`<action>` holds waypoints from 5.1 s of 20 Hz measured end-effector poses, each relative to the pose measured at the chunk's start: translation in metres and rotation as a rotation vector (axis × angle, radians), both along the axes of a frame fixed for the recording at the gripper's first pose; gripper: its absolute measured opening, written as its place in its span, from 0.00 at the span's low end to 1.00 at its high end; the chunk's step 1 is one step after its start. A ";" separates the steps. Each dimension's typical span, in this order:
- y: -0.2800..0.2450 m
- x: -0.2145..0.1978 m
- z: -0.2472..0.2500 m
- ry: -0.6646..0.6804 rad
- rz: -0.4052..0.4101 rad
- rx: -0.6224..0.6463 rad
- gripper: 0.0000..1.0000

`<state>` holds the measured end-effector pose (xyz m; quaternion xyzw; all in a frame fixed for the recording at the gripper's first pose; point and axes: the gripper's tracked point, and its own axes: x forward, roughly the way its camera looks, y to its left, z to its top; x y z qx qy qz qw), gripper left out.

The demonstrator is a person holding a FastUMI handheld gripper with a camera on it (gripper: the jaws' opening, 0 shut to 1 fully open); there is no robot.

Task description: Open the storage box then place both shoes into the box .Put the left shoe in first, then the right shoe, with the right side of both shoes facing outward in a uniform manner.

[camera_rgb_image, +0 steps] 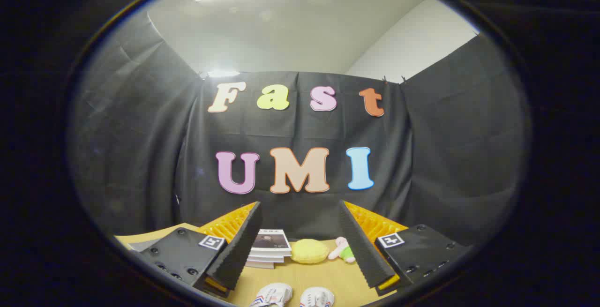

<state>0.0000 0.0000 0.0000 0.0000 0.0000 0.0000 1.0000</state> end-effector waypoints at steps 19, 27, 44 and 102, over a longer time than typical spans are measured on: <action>0.013 0.007 -0.017 0.035 0.055 -0.022 1.00; 0.040 -0.003 -0.041 0.081 0.148 0.029 1.00; 0.153 -0.070 -0.192 0.707 0.353 0.709 1.00; 0.476 -0.101 -0.097 0.992 0.950 0.756 0.80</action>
